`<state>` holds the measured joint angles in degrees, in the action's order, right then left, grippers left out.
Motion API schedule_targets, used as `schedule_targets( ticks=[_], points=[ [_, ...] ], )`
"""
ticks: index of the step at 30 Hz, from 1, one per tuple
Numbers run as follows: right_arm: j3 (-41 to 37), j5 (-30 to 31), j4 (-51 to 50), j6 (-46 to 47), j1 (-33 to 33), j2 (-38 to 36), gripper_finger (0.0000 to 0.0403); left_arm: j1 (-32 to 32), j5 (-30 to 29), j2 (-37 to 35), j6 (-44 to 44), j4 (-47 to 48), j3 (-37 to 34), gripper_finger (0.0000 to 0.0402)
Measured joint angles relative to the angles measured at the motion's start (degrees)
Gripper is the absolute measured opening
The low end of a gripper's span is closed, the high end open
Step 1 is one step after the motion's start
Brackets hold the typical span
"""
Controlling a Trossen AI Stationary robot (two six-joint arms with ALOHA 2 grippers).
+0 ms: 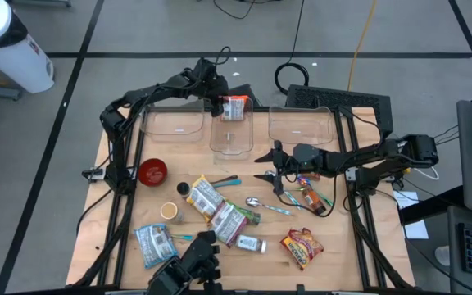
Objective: Pick & Place Food Item
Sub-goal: Put the orange noodle pack into the middle transparent bin, then put the purple seasoning bottle into the left transparent bin
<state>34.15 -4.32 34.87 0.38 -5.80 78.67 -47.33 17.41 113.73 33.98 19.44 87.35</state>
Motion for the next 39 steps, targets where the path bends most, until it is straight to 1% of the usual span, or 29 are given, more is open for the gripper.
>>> schedule_targets(
  ticks=[4, 9, 18, 25, 28, 34, 36, 39],
  points=[
    [0.0, 0.0, 0.0, 0.0, 0.0, 0.0, 0.0254, 0.07, -0.15, -0.38, 0.01, -0.3, 0.03, 0.0159],
    [0.0, 0.0, 0.0, 0.0, 0.0, 0.0, 0.0254, 0.11, -2.78, -0.97, 0.25, -0.18, 0.07, 0.0159],
    [0.0, -0.02, -0.07, -0.08, -0.09, 0.0, 0.0254, 0.11, -3.27, -3.51, 0.45, 1.08, 0.09, 0.0159],
    [0.0, -0.01, -0.42, -0.02, -0.17, 0.0, 0.0254, 0.46, -5.82, -7.07, -1.27, 2.41, 0.09, 0.0159],
    [0.0, 0.08, -0.42, -0.02, -0.2, 0.0, 0.0254, 0.62, -5.92, -9.3, -2.09, 3.61, 0.09, 0.0159],
    [0.0, 0.05, -0.39, -0.67, -0.2, 0.0, 0.0254, 1.03, -3.87, -15.2, -6.97, 4.1, 0.09, 0.0159],
    [0.0, 0.05, -0.39, -1.13, -0.2, 0.0, 0.0254, 1.03, -1.68, -17.64, -8.79, 4.05, 0.09, 0.0159],
    [0.0, 0.07, -0.39, -1.19, -0.2, 0.0, 0.0254, 1.03, 3.27, -20.74, -11.8, 4.68, 0.09, 0.0159]
  ],
)
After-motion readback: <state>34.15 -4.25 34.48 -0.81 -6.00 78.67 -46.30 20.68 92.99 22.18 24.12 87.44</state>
